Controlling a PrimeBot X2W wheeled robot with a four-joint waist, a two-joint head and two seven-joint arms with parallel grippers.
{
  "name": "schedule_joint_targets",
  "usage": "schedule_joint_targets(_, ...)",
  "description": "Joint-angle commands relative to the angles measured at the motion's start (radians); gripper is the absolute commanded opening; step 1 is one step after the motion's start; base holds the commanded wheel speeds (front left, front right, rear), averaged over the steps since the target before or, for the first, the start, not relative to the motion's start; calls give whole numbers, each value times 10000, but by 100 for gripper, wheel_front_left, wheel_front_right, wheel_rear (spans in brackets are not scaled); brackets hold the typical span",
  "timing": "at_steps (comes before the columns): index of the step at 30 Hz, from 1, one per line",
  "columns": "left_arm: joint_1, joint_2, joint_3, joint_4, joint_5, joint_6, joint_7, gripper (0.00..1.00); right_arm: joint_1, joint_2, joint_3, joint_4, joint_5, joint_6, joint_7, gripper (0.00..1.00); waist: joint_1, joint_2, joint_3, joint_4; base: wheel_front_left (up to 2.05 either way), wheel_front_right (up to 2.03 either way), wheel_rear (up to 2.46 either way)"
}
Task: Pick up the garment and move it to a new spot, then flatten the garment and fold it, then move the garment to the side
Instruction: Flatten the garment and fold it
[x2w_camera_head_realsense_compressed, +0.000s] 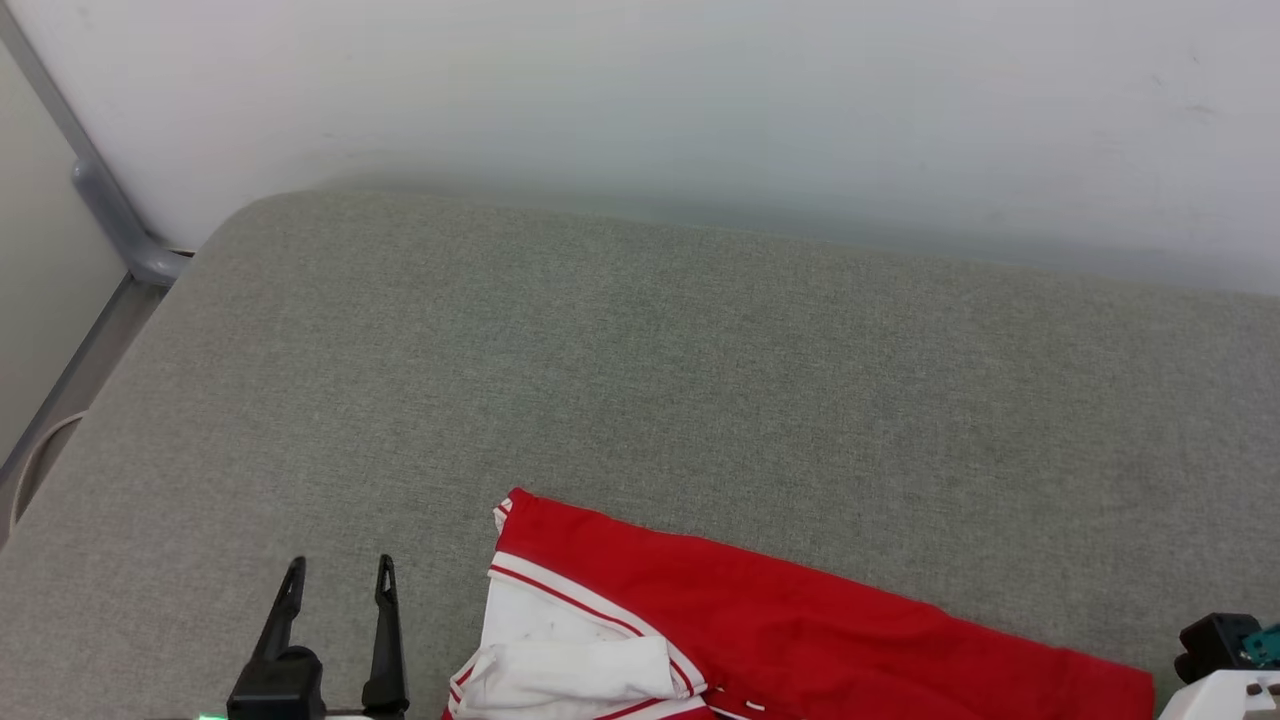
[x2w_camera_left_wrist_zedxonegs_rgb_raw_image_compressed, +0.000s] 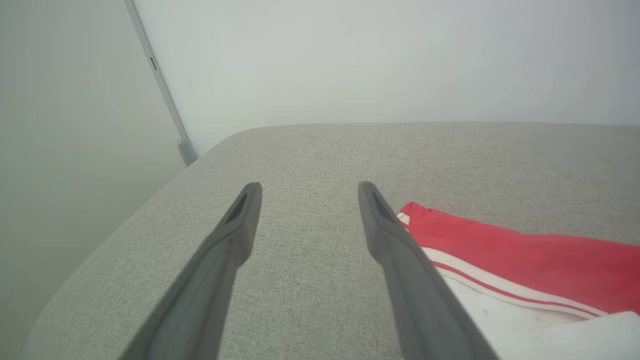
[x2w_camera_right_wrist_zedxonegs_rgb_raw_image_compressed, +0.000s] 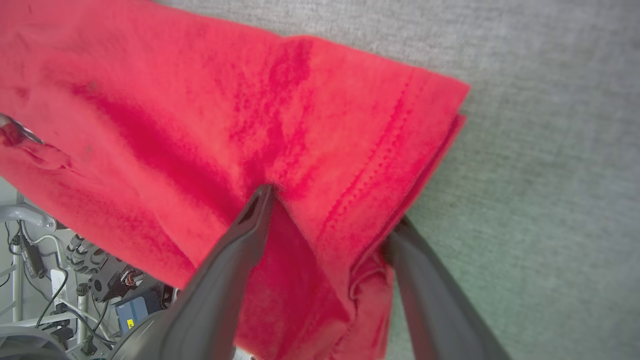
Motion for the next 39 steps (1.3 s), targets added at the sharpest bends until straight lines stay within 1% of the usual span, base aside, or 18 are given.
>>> schedule_joint_targets(1, 90, -59, 89, -45, 131, -83, -21, 100, 49, 374, 384, 149, 131, 31, 25, 100, 1, 0, 3, 4, 0, 0, 0)
schedule_joint_targets(3, 186, -272, 349, -105, 339, -299, -21, 100, -27, 346, 575, 218, 150, 31, -123, 100, 1, 0, 1, 1, 0, 0, 0)
schedule_joint_targets(4, 196, -363, 492, -167, 471, -402, -21, 100, -67, 319, 681, 265, 176, 31, -171, 75, 1, 0, -6, -5, 0, 0, 0)
schedule_joint_targets(5, 210, -474, 635, -190, 561, -492, -21, 100, -113, 288, 750, 295, 172, 31, -294, 27, 1, 0, -18, -15, 0, 0, 0)
schedule_joint_targets(6, 232, -568, 748, -231, 662, -590, -21, 100, -156, 245, 776, 333, 172, 30, -418, 0, 1, 0, -34, -29, 0, 0, 0)
schedule_joint_targets(9, 398, -829, 1012, -204, 976, -872, -21, 100, -256, 20, 730, 458, 276, 28, -745, 0, 1, 0, -100, -87, 0, 0, 0)
schedule_joint_targets(19, 564, -1427, 1627, -41, 1675, -1610, -22, 100, -687, -1253, -69, 1138, 650, 7, -1330, 0, 1, 0, -405, -319, 0, 0, 0)
schedule_joint_targets(23, 525, -1537, 1782, 7, 1911, -1790, -22, 100, -758, -1719, -550, 1839, 737, 7, -1436, 0, 1, 0, -467, -379, 0, 0, 0)
schedule_joint_targets(26, 525, -1669, 1863, 30, 2021, -1896, -22, 100, -837, -2038, -795, 2436, 551, 8, -1501, 0, 1, 0, -510, -409, 0, 0, 0)
schedule_joint_targets(29, 577, -1760, 1948, 71, 2092, -2001, -22, 100, -865, -2130, -911, 2714, 539, 8, -1509, 0, 1, 0, -559, -453, 0, 0, 0)
schedule_joint_targets(31, 604, -1793, 2018, 95, 2155, -2056, -22, 100, -845, -2147, -958, 2644, 608, 8, -1465, 0, 1, 0, -585, -500, 0, 0, 0)
schedule_joint_targets(34, 631, -1885, 2114, 133, 2194, -2163, -22, 100, -632, -2127, -870, 2134, 795, 10, -1317, 0, 1, 0, -635, -556, 0, 0, 0)
schedule_joint_targets(39, 672, -1968, 2227, 150, 2309, -2291, -22, 100, -98, -2025, -774, 294, 1214, 13, -1065, 0, 1, 0, -713, -573, 0, 0, 0)
